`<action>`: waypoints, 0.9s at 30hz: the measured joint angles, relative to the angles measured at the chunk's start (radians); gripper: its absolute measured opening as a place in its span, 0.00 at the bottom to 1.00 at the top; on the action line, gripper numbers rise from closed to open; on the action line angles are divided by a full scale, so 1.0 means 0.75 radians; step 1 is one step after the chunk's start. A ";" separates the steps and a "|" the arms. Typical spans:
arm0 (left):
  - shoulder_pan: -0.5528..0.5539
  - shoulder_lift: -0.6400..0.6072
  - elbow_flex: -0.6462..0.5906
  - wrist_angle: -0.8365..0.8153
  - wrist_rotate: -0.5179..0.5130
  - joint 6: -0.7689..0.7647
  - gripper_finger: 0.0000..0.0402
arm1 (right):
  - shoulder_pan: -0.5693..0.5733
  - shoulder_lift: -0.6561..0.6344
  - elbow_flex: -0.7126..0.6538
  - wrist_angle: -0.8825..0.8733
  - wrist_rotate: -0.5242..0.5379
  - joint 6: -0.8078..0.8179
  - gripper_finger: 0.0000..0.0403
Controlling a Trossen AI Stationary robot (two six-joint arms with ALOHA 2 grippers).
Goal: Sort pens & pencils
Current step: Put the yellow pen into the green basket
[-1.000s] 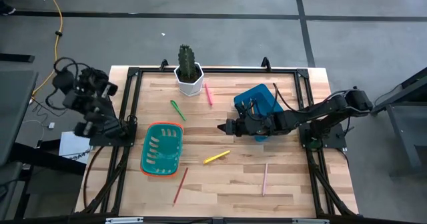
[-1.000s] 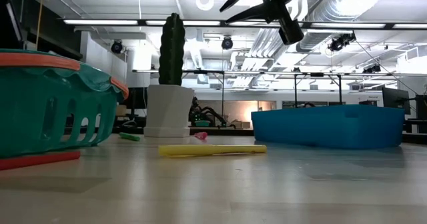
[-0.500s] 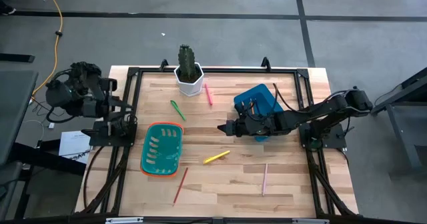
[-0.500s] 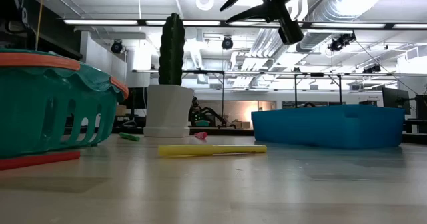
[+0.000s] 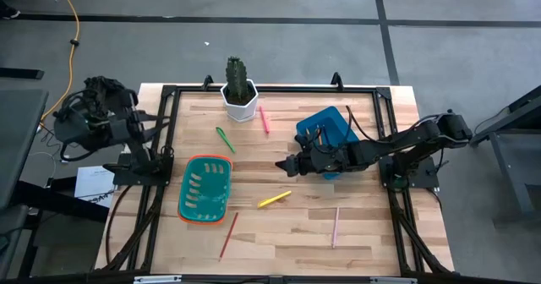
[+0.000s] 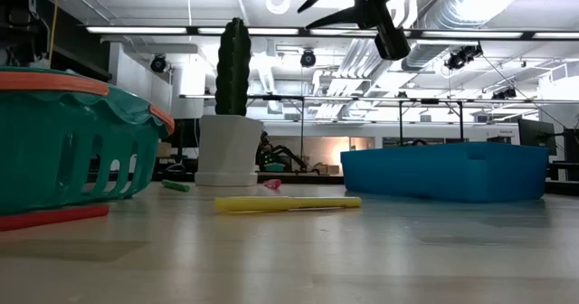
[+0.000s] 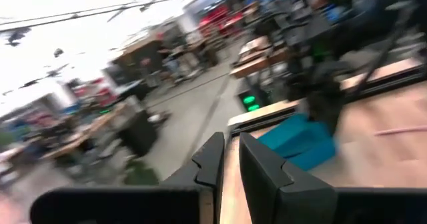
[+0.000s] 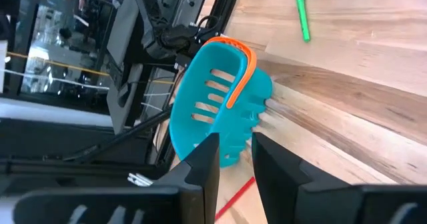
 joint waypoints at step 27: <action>0.001 0.517 0.750 0.048 -0.154 0.841 0.09 | -0.004 0.000 0.000 -0.001 -0.153 -0.185 0.20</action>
